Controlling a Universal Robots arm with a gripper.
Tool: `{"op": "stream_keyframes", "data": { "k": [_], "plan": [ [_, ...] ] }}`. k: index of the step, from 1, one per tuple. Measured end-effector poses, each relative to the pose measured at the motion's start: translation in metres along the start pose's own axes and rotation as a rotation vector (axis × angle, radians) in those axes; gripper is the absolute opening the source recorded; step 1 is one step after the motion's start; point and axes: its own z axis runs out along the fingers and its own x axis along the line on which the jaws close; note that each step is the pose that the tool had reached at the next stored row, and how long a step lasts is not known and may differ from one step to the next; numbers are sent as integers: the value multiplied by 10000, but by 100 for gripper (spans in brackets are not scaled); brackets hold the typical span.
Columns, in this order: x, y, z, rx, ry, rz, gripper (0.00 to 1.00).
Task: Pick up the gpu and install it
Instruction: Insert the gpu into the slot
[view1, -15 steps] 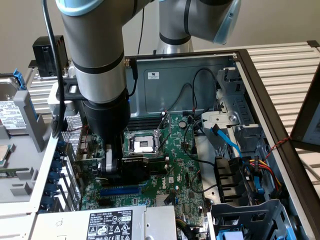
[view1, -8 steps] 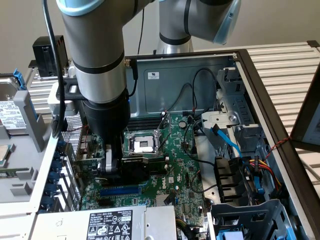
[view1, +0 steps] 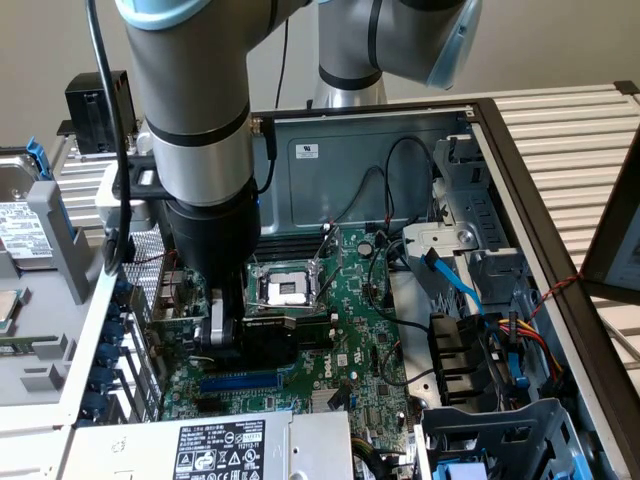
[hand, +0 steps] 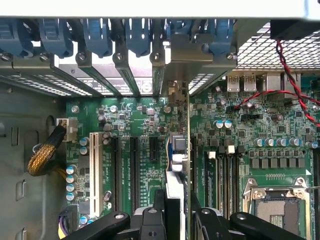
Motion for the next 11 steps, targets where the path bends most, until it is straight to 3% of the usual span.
{"op": "stream_keyframes", "data": {
  "k": [11],
  "plan": [
    [-1, -19, 9, 2, 16, 0, 28]
  ]
}}
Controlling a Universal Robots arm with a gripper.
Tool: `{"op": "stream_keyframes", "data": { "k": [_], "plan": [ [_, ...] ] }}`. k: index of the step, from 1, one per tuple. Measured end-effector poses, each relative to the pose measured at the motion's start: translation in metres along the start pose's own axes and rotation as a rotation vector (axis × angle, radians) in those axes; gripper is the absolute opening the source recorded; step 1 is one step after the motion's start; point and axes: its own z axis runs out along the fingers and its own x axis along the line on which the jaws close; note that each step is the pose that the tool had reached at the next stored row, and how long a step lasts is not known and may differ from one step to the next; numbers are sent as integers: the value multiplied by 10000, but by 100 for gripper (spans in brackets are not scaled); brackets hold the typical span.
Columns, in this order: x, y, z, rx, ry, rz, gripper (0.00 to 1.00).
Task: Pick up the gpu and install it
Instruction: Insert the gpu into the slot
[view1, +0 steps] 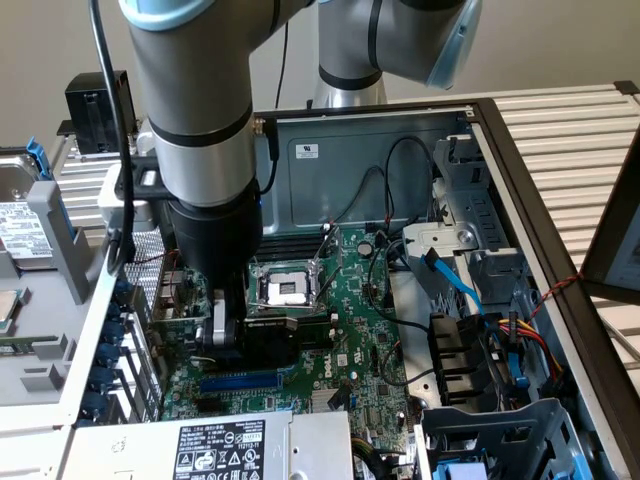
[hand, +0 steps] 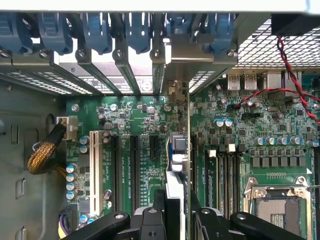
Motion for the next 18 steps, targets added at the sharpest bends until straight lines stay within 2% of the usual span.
{"op": "stream_keyframes", "data": {
  "k": [4, 7, 18],
  "plan": [
    [1, -1, 14, -8, 18, 0, 28],
    [1, 0, 17, -36, 43, 3, 28],
    [23, 2, -13, -45, 45, 5, 28]
  ]
}}
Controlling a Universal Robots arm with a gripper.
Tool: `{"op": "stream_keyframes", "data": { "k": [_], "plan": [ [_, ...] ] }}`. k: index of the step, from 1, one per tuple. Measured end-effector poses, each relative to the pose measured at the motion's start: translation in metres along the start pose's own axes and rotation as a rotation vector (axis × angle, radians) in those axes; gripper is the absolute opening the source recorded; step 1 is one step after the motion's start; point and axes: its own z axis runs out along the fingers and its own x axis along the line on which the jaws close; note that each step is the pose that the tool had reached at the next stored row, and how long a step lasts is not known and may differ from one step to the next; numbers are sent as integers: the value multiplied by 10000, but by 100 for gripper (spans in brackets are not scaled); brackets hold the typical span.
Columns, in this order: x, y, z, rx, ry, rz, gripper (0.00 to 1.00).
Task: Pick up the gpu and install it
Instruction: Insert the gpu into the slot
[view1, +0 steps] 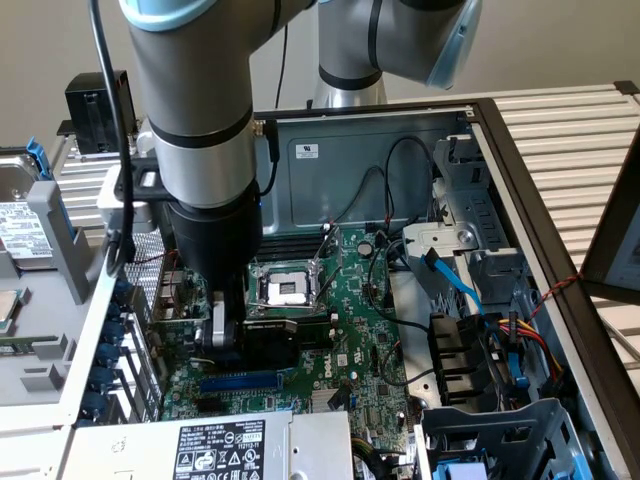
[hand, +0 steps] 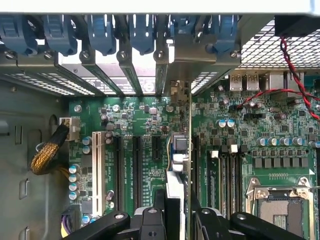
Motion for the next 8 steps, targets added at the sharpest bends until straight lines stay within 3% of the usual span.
{"op": "stream_keyframes", "data": {
  "k": [8],
  "plan": [
    [36, -9, -12, 7, -3, -3, 28]
  ]
}}
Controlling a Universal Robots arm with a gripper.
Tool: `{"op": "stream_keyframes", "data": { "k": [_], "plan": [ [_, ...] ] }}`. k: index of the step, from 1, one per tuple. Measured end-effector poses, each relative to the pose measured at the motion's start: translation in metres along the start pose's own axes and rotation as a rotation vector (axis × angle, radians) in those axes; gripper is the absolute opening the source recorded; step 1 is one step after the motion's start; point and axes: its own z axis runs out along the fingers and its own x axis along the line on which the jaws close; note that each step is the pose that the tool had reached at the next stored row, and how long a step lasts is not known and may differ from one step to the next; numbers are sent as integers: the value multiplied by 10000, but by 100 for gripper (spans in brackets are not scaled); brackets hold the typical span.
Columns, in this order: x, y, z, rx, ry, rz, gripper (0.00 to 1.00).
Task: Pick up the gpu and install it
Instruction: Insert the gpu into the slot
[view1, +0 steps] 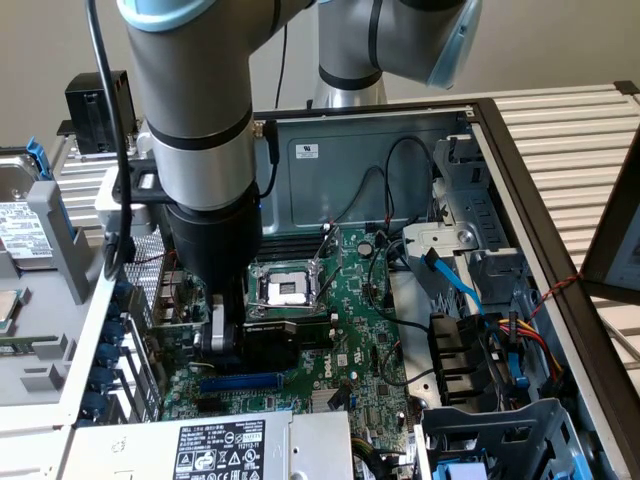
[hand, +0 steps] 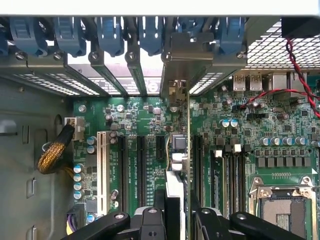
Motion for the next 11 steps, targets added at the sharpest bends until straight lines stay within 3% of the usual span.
{"op": "stream_keyframes", "data": {
  "k": [11],
  "plan": [
    [-15, -24, 0, 18, -5, 73, 28]
  ]
}}
